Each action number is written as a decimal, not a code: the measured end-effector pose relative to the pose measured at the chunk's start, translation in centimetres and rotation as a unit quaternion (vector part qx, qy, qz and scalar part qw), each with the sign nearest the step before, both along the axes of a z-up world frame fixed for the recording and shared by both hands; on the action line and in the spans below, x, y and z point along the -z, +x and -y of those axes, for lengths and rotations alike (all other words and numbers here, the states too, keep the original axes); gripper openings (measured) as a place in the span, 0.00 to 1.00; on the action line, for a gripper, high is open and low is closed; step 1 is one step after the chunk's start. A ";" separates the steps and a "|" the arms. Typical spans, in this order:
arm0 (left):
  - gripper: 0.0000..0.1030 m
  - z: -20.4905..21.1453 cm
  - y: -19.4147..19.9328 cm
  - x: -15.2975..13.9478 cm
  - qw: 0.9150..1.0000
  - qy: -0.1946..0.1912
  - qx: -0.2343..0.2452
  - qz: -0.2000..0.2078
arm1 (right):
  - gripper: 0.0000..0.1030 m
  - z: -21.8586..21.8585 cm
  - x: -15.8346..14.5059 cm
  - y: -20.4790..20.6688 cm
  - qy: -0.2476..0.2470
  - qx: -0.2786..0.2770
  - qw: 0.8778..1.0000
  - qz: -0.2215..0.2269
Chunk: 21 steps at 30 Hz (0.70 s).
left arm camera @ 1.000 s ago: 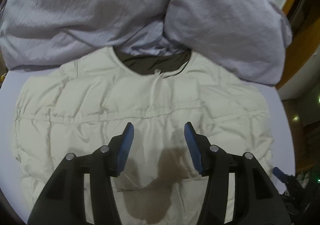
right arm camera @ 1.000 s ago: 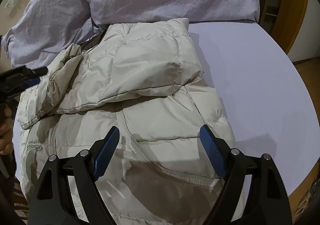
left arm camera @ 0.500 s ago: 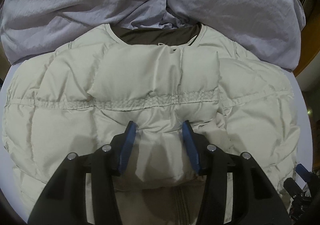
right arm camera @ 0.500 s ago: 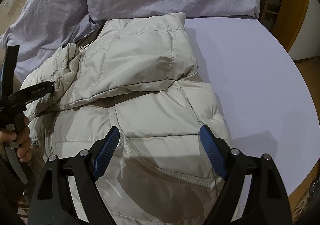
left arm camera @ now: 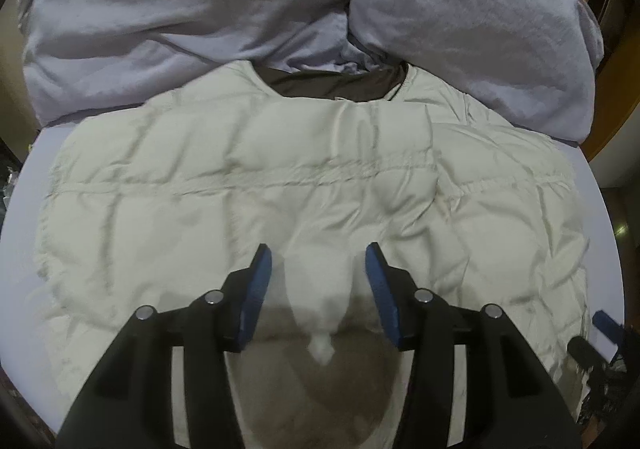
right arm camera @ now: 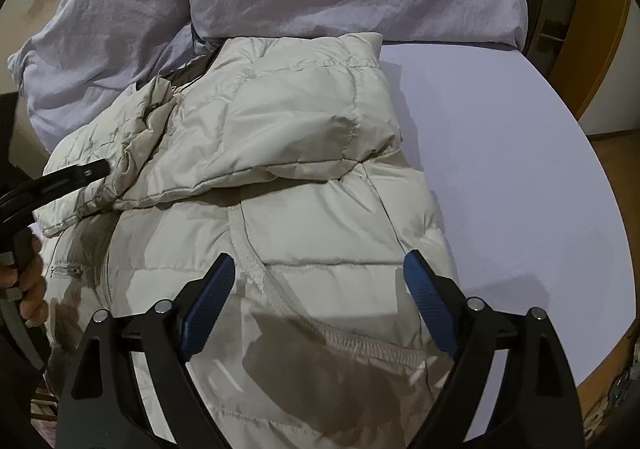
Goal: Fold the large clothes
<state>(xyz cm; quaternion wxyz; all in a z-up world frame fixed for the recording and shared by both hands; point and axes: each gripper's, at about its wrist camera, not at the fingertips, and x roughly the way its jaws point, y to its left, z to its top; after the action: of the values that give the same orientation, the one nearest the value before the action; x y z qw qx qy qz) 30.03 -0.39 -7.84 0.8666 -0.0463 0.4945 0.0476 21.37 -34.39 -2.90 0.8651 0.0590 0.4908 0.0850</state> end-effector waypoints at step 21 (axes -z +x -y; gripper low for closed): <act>0.63 -18.9 -22.2 1.3 0.990 -0.036 -0.127 -0.042 | 0.85 7.6 4.0 -7.9 0.058 0.040 0.993 -0.096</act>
<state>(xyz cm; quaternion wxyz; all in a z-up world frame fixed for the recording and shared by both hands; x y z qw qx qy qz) 7.83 18.48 -9.10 0.8296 -0.1377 0.5224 0.1410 13.51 -41.99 -6.87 0.8119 0.1364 0.5630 0.0726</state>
